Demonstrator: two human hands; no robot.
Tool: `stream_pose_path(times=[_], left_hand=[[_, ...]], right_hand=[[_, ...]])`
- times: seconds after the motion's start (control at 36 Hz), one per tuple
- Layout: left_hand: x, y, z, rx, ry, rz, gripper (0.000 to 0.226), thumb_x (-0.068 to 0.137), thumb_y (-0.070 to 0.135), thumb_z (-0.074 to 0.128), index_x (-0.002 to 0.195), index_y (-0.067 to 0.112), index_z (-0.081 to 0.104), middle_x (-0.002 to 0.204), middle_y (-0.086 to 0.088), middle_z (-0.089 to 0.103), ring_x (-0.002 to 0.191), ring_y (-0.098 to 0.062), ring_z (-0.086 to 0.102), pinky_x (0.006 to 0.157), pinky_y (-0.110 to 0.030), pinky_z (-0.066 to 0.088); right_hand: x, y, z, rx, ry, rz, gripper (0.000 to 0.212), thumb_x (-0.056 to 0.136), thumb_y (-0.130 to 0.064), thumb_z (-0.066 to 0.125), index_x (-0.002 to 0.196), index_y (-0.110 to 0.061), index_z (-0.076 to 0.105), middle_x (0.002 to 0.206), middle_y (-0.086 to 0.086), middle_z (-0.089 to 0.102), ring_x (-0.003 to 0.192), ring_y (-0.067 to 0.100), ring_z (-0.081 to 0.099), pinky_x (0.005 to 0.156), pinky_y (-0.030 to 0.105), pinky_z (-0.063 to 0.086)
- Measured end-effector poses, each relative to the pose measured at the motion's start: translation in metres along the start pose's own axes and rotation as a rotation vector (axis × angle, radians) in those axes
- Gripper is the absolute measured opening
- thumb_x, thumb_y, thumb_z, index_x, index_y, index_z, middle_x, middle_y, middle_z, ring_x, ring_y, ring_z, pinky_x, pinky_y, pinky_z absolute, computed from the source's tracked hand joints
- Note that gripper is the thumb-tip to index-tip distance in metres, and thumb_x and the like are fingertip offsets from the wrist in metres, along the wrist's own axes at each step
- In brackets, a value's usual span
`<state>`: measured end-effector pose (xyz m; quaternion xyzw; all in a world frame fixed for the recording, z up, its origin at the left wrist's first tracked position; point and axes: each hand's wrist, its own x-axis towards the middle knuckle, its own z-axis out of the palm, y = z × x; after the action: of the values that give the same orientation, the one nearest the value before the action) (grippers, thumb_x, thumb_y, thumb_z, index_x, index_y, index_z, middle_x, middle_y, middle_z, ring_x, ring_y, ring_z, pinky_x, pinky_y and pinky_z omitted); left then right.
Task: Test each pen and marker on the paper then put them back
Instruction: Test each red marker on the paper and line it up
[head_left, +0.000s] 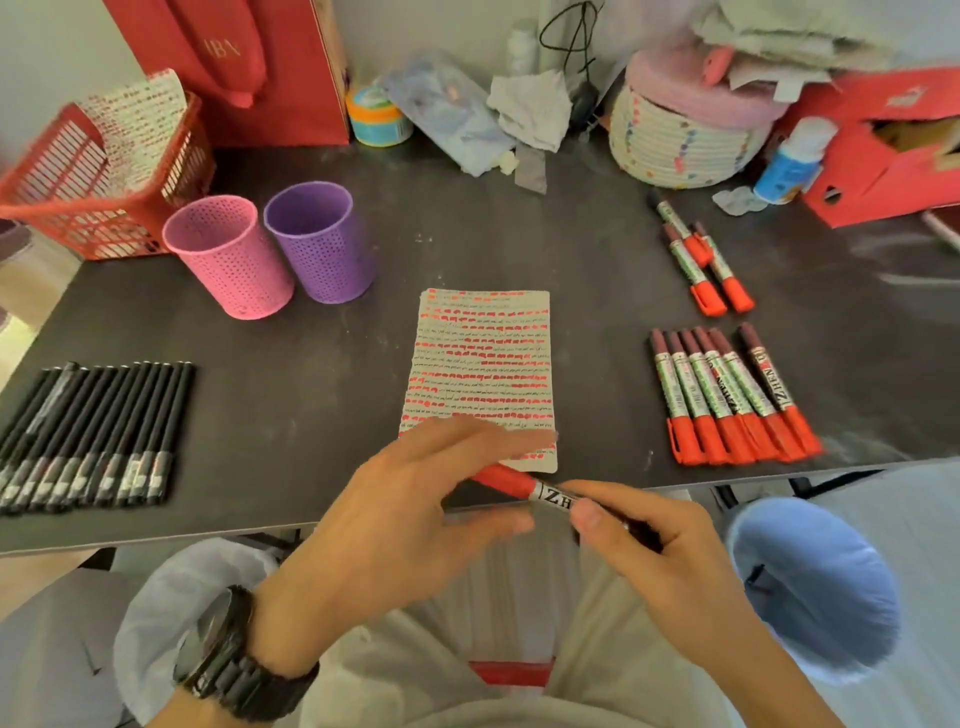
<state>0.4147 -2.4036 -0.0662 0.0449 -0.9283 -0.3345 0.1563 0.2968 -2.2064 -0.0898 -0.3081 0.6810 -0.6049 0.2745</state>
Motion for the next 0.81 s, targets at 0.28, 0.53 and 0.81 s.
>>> stream_pose_path(times=[0.28,0.53,0.81], left_hand=[[0.056,0.034,-0.003,-1.6,0.394,-0.32,0.038,0.082,0.046,0.068,0.057,0.018,0.062,0.057,0.001,0.054,0.05,-0.016,0.052,0.049,-0.023,0.043],[0.068,0.034,0.023,-1.86,0.449,-0.421,0.057,0.094,0.033,0.047,0.044,0.026,0.021,0.043,0.009,0.013,0.037,-0.008,0.009,0.033,-0.02,0.019],[0.082,0.051,0.026,-1.811,0.358,-0.378,0.058,0.096,0.031,0.043,0.043,0.026,0.02,0.043,0.008,0.012,0.037,-0.009,0.008,0.034,-0.018,0.017]], right_hand=[[0.012,-0.023,0.042,0.383,0.108,0.209,0.028,0.069,-0.052,0.075,0.091,-0.036,0.082,0.049,-0.011,0.052,0.048,0.001,0.045,0.051,0.013,0.035],[0.01,-0.038,0.048,0.257,0.344,0.216,0.012,0.08,-0.026,0.075,0.068,-0.024,0.078,0.052,-0.008,0.061,0.047,-0.003,0.051,0.05,0.007,0.037],[0.004,-0.052,0.037,0.211,0.355,0.229,0.016,0.077,-0.041,0.071,0.071,-0.027,0.075,0.046,-0.013,0.051,0.045,0.001,0.043,0.047,0.01,0.033]])
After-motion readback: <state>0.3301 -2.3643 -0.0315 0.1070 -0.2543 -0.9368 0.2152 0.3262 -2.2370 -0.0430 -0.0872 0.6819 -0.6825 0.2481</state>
